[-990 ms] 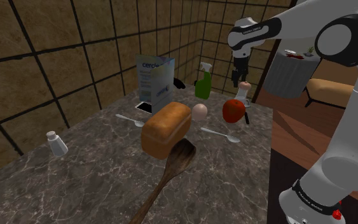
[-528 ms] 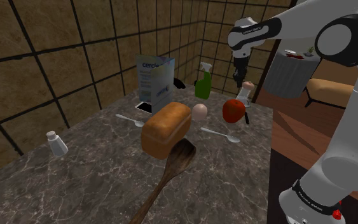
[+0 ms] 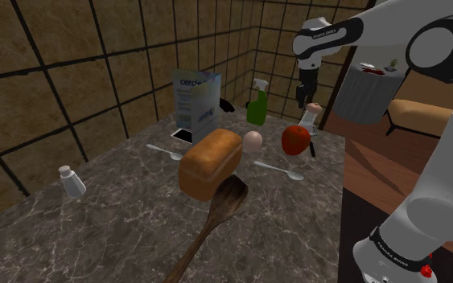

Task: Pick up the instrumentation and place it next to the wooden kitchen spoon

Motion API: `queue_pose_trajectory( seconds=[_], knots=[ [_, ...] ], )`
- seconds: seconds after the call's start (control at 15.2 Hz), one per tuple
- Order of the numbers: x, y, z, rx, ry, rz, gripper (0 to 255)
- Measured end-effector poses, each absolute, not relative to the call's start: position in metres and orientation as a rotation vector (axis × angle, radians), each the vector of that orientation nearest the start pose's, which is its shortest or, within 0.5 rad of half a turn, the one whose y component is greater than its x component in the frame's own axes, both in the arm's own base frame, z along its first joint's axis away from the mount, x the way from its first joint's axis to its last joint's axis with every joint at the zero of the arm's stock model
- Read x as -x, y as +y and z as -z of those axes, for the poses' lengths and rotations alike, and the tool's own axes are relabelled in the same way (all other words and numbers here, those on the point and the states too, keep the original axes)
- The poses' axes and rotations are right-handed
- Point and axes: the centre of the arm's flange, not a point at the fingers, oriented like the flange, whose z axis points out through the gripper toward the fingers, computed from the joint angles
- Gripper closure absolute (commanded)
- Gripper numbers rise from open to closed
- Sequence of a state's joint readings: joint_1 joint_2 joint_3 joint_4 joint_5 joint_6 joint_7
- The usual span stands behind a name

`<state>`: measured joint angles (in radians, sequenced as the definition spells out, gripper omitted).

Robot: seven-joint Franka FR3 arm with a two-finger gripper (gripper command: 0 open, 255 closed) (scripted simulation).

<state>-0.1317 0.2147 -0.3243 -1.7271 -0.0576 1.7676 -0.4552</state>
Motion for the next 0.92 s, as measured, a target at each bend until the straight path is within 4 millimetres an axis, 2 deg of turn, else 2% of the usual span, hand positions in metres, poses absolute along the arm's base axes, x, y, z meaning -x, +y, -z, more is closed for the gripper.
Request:
queue_pose_trajectory(
  seconds=[0.13, 0.26, 0.73, 0.92],
  knots=[
    [-0.524, -0.268, -0.469, 3.168, 0.065, -0.236, 0],
    [-0.517, -0.272, -0.476, 3.168, 0.107, -0.196, 0],
    [-0.511, -0.274, -0.447, 3.167, 0.121, -0.185, 0],
    [-0.510, -0.274, -0.443, 3.167, 0.121, -0.184, 0]
  ],
)
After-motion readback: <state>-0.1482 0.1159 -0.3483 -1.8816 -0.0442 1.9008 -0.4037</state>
